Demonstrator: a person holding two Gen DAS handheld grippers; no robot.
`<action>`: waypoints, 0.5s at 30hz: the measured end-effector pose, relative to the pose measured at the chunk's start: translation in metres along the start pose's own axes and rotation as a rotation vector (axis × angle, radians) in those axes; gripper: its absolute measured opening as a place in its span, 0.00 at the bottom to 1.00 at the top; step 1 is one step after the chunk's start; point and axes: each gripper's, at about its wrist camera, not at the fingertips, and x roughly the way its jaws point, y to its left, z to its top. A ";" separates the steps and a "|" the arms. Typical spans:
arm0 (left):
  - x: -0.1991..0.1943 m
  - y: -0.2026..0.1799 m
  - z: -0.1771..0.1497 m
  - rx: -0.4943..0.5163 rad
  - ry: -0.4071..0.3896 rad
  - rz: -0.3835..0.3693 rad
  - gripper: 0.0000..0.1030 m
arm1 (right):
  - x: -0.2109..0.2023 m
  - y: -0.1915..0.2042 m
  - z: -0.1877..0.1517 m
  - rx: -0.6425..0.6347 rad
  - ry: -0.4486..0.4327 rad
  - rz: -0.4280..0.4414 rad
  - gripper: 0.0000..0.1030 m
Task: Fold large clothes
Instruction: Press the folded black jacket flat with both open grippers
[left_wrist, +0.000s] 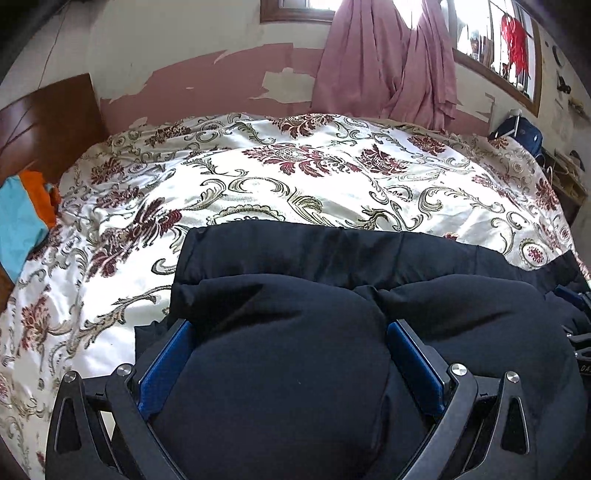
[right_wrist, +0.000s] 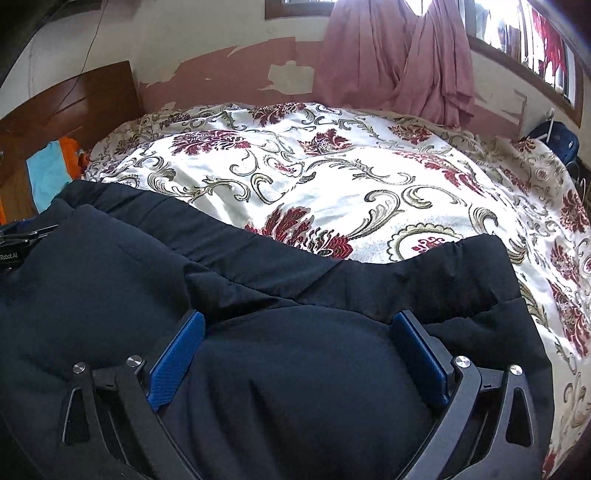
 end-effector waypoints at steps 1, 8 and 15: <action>0.001 0.000 0.000 -0.004 -0.001 -0.003 1.00 | 0.001 -0.001 0.000 0.005 0.001 0.006 0.97; 0.004 0.001 -0.002 -0.006 -0.004 -0.002 1.00 | 0.006 -0.002 -0.003 0.022 0.007 0.022 0.98; 0.006 0.001 -0.002 -0.012 -0.008 -0.008 1.00 | 0.009 -0.002 -0.003 0.031 0.011 0.027 0.98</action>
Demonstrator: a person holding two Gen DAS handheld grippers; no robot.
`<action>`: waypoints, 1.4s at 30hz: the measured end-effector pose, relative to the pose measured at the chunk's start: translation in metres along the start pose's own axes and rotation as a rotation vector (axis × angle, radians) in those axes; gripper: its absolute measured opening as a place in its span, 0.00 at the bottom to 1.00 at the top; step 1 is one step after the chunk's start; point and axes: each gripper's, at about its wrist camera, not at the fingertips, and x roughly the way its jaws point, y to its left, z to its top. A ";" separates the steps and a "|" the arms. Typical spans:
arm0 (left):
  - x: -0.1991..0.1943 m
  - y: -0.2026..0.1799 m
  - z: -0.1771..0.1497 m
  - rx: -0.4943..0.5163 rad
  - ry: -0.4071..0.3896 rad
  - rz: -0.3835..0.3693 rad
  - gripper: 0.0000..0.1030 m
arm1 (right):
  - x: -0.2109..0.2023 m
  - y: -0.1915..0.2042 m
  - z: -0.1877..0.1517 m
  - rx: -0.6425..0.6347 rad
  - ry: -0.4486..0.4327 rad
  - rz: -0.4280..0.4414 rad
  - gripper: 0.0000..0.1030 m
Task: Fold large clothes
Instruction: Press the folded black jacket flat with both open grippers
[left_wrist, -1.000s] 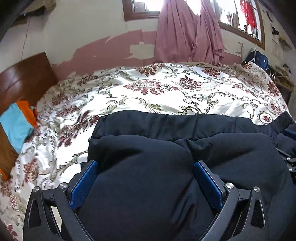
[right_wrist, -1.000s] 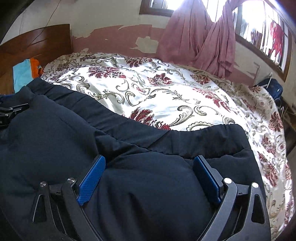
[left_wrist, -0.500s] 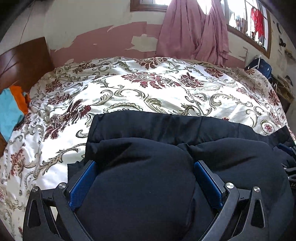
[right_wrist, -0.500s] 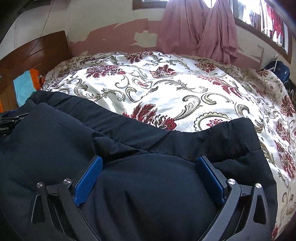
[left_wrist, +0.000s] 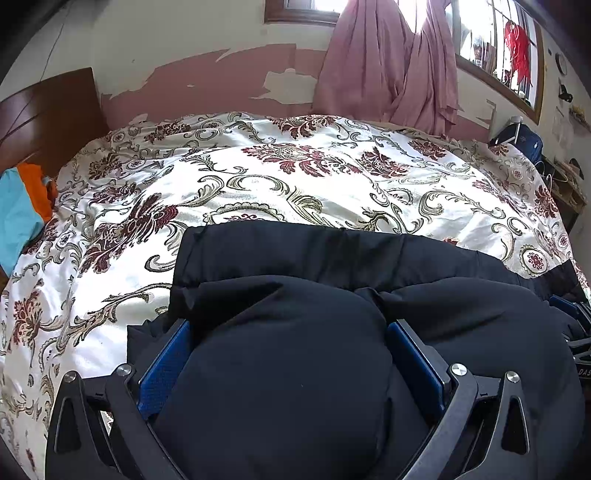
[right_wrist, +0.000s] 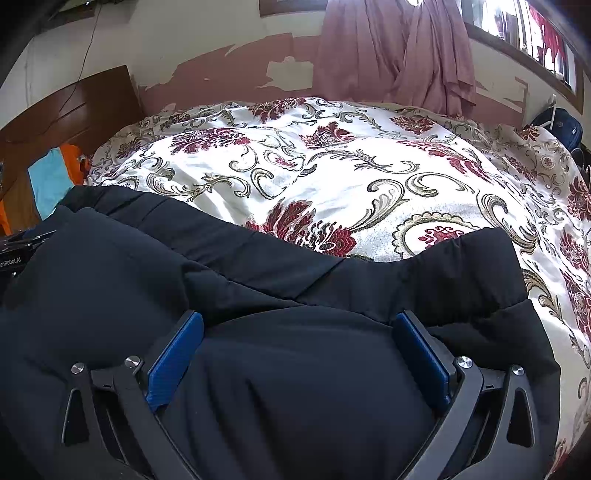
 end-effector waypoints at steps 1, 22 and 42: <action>0.000 0.000 0.000 0.000 0.000 0.000 1.00 | 0.000 0.000 0.000 0.001 0.000 0.000 0.98; 0.005 0.000 -0.001 0.005 -0.001 0.005 1.00 | 0.001 -0.001 -0.001 -0.001 0.001 0.001 0.98; -0.050 0.018 -0.004 -0.026 -0.104 -0.042 1.00 | -0.045 -0.001 -0.006 -0.005 -0.093 -0.013 0.98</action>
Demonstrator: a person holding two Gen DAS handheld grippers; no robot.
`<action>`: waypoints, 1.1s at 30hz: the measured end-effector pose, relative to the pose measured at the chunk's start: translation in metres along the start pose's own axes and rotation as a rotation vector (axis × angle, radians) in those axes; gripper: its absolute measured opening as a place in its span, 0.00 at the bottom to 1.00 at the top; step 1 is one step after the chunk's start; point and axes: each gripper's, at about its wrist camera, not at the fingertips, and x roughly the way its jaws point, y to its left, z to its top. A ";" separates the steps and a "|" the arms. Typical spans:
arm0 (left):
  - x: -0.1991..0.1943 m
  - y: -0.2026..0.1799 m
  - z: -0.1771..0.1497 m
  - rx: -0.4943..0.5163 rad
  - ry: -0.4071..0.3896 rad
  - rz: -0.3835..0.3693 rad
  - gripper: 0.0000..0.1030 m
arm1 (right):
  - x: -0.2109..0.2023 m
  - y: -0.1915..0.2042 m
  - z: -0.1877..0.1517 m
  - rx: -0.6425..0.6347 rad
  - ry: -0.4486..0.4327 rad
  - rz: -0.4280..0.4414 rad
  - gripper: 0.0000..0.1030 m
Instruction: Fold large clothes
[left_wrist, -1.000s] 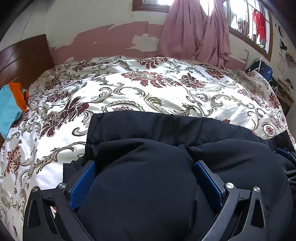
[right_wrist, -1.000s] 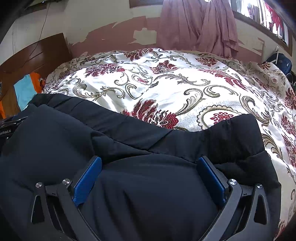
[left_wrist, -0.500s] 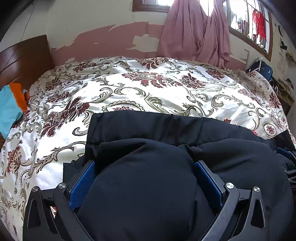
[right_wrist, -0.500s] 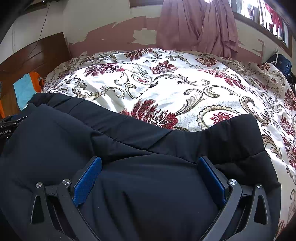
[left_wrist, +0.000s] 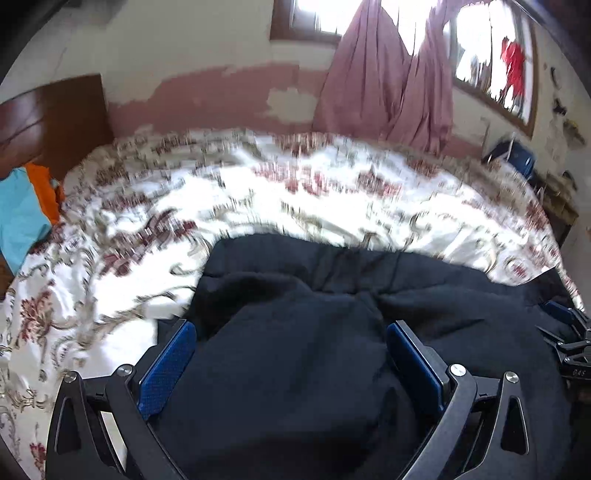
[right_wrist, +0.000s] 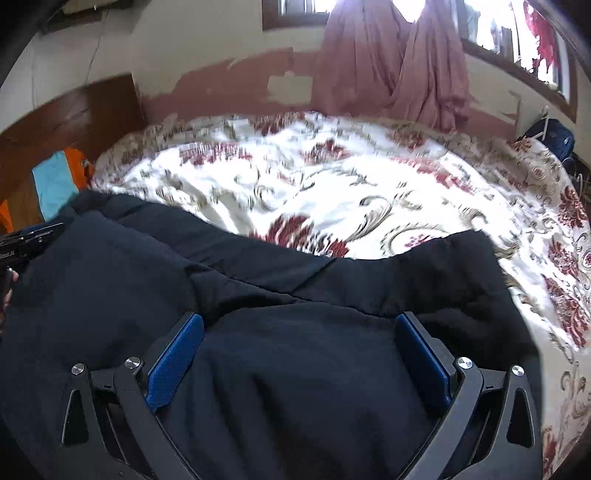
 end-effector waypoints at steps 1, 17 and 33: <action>-0.009 0.004 0.001 -0.003 -0.020 -0.012 1.00 | -0.010 -0.004 0.000 0.014 -0.034 0.003 0.98; -0.042 0.097 -0.024 -0.143 0.128 -0.124 1.00 | -0.085 -0.114 -0.032 0.271 -0.055 0.012 0.98; -0.010 0.100 -0.057 -0.162 0.206 -0.312 1.00 | -0.038 -0.142 -0.084 0.404 0.093 0.219 0.99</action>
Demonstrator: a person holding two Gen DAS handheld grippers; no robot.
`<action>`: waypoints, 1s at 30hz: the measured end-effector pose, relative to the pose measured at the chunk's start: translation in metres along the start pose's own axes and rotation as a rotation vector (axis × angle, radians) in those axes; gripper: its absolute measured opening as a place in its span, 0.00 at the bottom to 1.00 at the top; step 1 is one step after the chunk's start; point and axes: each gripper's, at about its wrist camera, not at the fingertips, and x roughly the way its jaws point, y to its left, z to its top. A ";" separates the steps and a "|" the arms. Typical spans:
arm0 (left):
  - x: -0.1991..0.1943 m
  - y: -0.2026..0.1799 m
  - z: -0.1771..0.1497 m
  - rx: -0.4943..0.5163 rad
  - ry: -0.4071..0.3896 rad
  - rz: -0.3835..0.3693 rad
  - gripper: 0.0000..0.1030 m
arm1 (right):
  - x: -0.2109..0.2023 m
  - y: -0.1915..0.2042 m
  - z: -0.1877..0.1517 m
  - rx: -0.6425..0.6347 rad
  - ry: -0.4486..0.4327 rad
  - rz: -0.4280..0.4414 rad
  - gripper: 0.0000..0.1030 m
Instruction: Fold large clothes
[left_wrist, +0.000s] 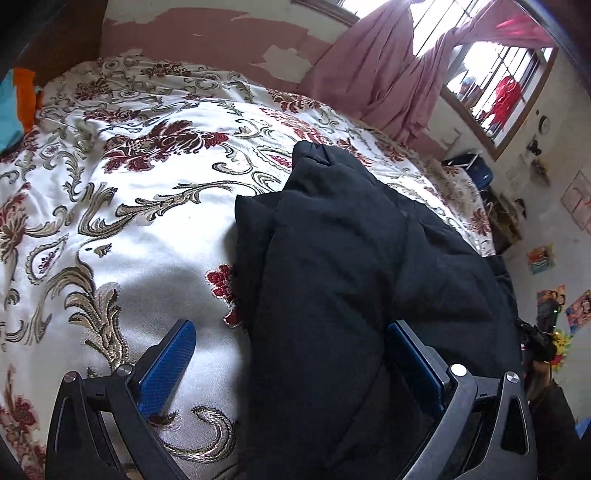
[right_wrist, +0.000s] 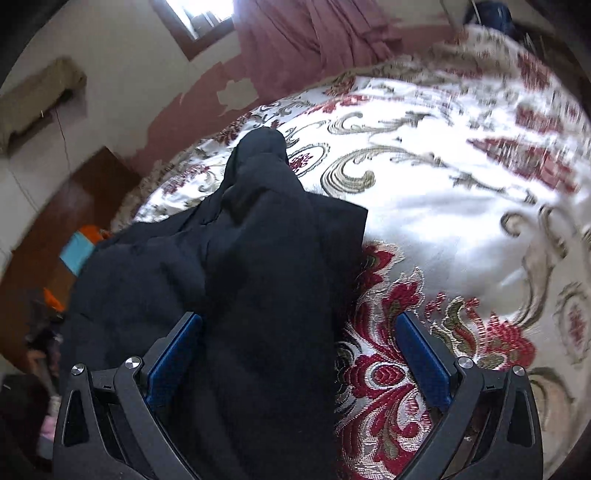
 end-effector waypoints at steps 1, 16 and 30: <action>0.000 0.000 -0.001 0.004 -0.004 -0.005 1.00 | 0.001 -0.004 -0.001 0.019 -0.003 0.026 0.99; 0.005 -0.021 -0.008 0.081 0.108 -0.130 1.00 | 0.007 0.016 -0.022 -0.020 0.058 0.366 0.99; 0.000 -0.042 -0.012 0.031 0.101 0.026 0.73 | 0.015 0.060 -0.039 -0.051 0.094 0.163 0.63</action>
